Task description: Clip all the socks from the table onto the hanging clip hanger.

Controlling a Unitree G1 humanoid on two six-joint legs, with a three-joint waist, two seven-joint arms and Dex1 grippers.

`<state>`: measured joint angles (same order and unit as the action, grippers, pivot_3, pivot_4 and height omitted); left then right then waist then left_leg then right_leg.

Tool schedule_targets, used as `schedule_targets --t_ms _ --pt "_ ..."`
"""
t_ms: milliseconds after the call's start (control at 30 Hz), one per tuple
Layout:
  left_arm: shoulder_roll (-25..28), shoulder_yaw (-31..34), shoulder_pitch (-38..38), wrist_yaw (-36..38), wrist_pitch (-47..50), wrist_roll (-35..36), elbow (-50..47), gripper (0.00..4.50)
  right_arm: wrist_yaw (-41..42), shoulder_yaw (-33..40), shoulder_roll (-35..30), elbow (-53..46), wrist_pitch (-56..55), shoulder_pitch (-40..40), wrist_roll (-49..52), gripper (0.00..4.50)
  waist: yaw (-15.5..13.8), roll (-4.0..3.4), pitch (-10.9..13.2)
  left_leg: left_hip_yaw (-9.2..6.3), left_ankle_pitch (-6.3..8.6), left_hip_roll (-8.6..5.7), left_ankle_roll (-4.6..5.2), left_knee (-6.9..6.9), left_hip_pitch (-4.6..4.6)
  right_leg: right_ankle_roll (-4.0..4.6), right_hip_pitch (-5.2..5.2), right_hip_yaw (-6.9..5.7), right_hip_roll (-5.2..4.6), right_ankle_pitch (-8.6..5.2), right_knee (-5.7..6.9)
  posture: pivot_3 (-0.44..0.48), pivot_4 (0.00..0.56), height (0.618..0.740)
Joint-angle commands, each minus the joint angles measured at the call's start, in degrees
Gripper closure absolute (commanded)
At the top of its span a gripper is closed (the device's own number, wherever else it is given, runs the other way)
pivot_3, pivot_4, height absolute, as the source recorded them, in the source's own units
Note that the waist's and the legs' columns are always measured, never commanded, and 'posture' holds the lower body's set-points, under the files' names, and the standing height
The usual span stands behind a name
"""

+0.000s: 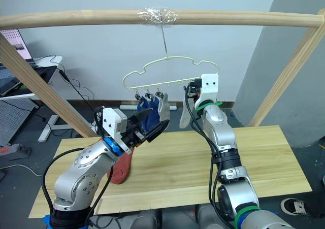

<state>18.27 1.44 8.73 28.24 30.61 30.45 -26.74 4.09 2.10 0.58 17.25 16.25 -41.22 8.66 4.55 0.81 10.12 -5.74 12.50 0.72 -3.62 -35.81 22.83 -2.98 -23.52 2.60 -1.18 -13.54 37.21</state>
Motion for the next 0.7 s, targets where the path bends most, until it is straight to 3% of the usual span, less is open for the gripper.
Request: schedule_targets --t_ms 33,267,433,700 --pt "-0.1 -0.41 0.62 0.11 -0.97 0.23 -1.39 0.0 0.67 1.01 -0.26 -1.47 0.22 -0.99 1.06 4.44 -0.01 0.0 0.0 0.0 0.0 0.0 0.0 0.0 0.0 0.0 0.0 0.0 0.0 0.0 0.0 -0.001 0.129 0.74" --pt "4.16 -0.62 -2.74 -0.51 -2.09 -6.8 5.13 0.0 5.75 1.03 -5.74 -6.52 10.38 0.55 2.96 4.48 -0.28 -0.05 -0.03 0.0 0.0 0.0 0.0 -0.01 -0.04 0.0 0.05 0.0 0.0 -0.01 0.0 -0.003 0.138 0.74" --pt "6.43 4.09 -3.82 -4.49 -3.26 -11.75 21.56 0.0 11.04 0.27 -11.04 -12.38 19.97 0.97 5.74 4.48 -0.38 -0.07 -0.04 -0.04 0.0 0.0 0.01 0.0 -0.08 0.01 0.05 -0.05 0.01 -0.02 0.01 -0.027 0.147 0.74" --pt "8.28 3.01 3.88 -4.18 -13.78 -19.96 45.77 0.0 12.8 -0.4 -13.24 -18.56 26.97 3.06 7.24 4.48 -1.41 -0.05 -0.02 -0.03 0.0 0.0 0.01 -0.02 -0.02 0.01 0.05 -0.06 -0.01 -0.02 -0.05 -0.046 0.164 0.74"
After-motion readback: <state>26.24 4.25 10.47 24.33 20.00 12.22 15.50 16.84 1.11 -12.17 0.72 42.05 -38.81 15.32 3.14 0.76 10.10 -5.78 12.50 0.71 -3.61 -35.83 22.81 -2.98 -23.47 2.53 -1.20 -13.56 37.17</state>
